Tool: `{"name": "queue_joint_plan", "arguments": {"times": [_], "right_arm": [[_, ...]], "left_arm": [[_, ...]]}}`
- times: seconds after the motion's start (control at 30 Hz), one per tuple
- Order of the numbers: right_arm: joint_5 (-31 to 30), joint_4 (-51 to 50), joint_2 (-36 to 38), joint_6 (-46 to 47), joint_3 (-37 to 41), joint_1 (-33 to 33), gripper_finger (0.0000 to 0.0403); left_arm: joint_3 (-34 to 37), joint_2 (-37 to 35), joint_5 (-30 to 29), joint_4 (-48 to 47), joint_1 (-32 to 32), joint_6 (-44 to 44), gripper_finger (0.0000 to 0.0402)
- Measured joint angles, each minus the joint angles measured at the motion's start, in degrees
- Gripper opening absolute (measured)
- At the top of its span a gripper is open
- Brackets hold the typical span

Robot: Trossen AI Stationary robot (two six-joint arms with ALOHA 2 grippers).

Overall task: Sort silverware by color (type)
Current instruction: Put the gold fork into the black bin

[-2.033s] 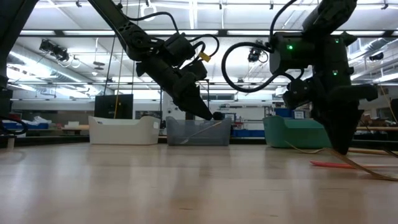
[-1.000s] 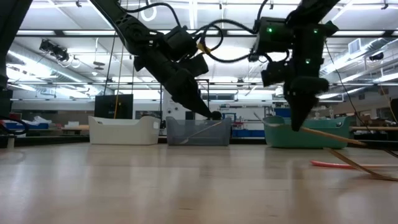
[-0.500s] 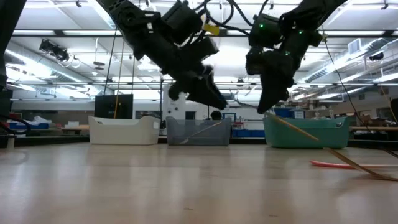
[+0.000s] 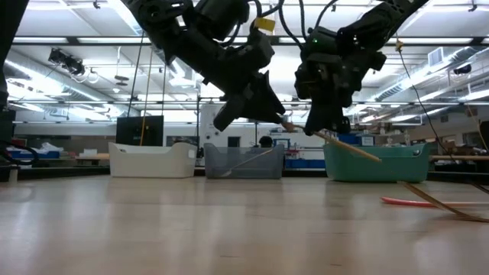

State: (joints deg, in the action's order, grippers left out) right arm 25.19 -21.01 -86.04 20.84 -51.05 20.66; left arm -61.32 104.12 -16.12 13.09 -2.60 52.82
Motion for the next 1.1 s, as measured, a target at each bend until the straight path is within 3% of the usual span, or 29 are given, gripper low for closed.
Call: {"name": "queue_joint_plan", "arguments": {"times": [0.27, 0.53, 0.97, 1.1], "right_arm": [[5.9, 4.3, 0.0, 6.2, 0.0, 0.2, 0.0020], [7.5, 4.7, 0.0, 6.8, 0.0, 0.4, 0.0020], [9.1, 5.9, 0.1, 7.3, 0.0, 1.0, 0.0022], [9.4, 6.2, 0.1, 6.1, 0.0, 1.2, 0.0046]], "left_arm": [[0.0, 0.0, -3.2, 1.0, -0.2, 14.6, 0.0131], [0.0, 0.0, -3.2, 1.9, -0.2, 18.9, 0.0127], [0.1, 0.1, -3.2, 0.2, -0.6, 20.5, 0.0022], [0.1, 0.1, -3.2, -0.1, -0.6, 20.9, 0.0017]]}}
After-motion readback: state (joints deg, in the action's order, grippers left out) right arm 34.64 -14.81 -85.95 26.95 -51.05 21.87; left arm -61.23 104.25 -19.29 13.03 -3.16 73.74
